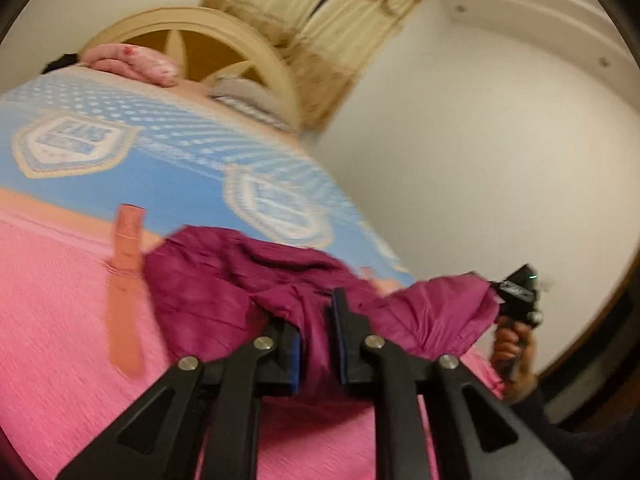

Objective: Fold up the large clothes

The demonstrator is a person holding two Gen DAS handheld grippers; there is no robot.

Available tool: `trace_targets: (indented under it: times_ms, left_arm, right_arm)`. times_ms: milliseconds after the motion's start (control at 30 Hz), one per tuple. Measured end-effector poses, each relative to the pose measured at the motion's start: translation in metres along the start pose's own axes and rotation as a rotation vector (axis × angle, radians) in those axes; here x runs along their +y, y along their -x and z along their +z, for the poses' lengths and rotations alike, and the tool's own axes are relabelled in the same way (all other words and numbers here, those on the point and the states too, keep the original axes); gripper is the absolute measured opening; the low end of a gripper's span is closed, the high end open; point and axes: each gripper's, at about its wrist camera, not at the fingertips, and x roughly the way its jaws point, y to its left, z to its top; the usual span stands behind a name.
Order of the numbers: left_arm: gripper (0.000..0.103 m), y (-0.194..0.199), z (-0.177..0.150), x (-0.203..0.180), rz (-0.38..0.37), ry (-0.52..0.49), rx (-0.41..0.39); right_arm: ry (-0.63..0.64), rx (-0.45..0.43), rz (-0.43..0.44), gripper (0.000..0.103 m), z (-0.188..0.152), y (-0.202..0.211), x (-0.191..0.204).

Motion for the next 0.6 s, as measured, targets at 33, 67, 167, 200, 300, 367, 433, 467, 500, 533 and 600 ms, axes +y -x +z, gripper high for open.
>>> trace_targets:
  times_ms: [33, 67, 167, 200, 300, 367, 433, 467, 500, 533, 600]
  left_arm:
    - [0.023, -0.005, 0.004, 0.002, 0.042, -0.005, -0.007]
    - [0.027, -0.008, 0.007, 0.003, 0.079, -0.019, -0.013]
    - [0.068, -0.011, 0.01, 0.0, 0.146, -0.052, -0.056]
    - [0.094, -0.011, 0.011, -0.002, 0.21, -0.071, -0.097]
    - [0.103, -0.005, 0.013, -0.009, 0.289, -0.123, -0.188]
    - [0.103, -0.012, 0.013, -0.013, 0.322, -0.137, -0.18]
    - [0.103, -0.03, 0.007, -0.022, 0.343, -0.179, -0.148]
    - [0.103, -0.039, 0.003, -0.027, 0.349, -0.202, -0.127]
    - [0.103, -0.054, -0.001, -0.034, 0.36, -0.228, -0.099]
    - [0.103, -0.071, -0.006, -0.041, 0.359, -0.256, -0.071]
    - [0.103, -0.098, -0.015, -0.051, 0.358, -0.297, -0.015]
  right_arm:
    - [-0.003, 0.002, -0.018, 0.005, 0.007, -0.012, -0.004]
    - [-0.016, 0.012, -0.026, 0.005, 0.013, -0.026, -0.01]
    - [-0.032, 0.024, -0.08, 0.005, 0.025, -0.061, -0.03]
    - [-0.04, 0.029, -0.091, 0.005, 0.028, -0.072, -0.036]
    - [-0.048, 0.054, -0.139, 0.005, 0.035, -0.108, -0.056]
    - [-0.044, 0.067, -0.167, 0.005, 0.037, -0.127, -0.064]
    - [-0.043, 0.075, -0.193, 0.005, 0.038, -0.143, -0.072]
    - [-0.035, 0.077, -0.21, 0.005, 0.04, -0.152, -0.077]
    - [-0.034, 0.079, -0.222, 0.005, 0.04, -0.159, -0.08]
    - [-0.04, 0.079, -0.242, 0.005, 0.039, -0.167, -0.086]
    - [-0.058, 0.087, -0.254, 0.005, 0.038, -0.18, -0.097]
